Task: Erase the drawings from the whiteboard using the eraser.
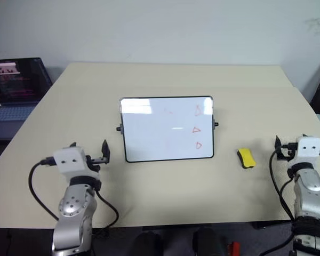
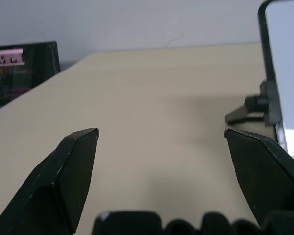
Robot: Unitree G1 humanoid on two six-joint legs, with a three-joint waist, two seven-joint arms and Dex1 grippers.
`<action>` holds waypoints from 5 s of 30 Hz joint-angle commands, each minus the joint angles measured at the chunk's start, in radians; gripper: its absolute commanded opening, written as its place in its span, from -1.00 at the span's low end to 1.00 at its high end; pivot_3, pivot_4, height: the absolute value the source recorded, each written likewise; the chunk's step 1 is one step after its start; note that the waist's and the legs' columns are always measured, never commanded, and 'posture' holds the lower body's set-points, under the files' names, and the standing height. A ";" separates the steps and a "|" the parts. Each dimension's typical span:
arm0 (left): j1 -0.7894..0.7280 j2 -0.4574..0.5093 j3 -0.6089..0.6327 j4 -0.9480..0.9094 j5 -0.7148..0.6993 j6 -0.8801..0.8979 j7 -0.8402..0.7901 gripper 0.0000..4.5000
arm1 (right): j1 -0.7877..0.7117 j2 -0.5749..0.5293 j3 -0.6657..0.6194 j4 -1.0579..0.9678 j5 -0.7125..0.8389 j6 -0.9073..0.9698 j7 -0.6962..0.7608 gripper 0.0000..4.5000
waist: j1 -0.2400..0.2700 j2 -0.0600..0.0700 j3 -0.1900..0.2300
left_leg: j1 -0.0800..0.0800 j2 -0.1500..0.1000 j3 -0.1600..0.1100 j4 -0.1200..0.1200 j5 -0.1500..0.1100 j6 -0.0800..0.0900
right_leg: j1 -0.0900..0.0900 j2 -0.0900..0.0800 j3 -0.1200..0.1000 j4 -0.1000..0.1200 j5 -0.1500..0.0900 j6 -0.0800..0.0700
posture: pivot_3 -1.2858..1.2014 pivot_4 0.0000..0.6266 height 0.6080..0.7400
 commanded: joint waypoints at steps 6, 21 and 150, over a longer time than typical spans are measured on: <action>-0.012 -0.008 -0.005 -0.006 -0.032 -0.015 -0.026 1.00 | -0.009 -0.023 -0.021 -0.124 0.012 0.095 -0.027 0.99 | -0.004 0.000 0.000 | 0.000 -0.001 0.000 0.001 0.000 0.000 | 0.000 0.001 0.001 0.000 0.002 0.002 | 0.03 -0.52 1.00; -0.109 0.322 0.189 0.021 -0.252 -0.041 -0.345 1.00 | 0.037 0.110 0.032 -0.404 0.078 0.250 -0.054 0.99 | -0.016 0.001 0.000 | 0.001 0.000 0.000 0.000 0.000 0.000 | -0.001 0.000 0.001 0.001 0.002 0.002 | 0.03 -0.52 1.00; -0.644 0.473 -0.375 0.123 -0.374 0.150 -1.248 1.00 | 0.056 0.118 0.042 -0.637 0.247 0.938 -0.048 0.82 | 0.004 0.007 0.006 | -0.018 -0.019 -0.047 0.003 0.006 0.003 | 0.004 -0.014 -0.046 0.001 -0.004 -0.002 | 0.03 -0.52 1.00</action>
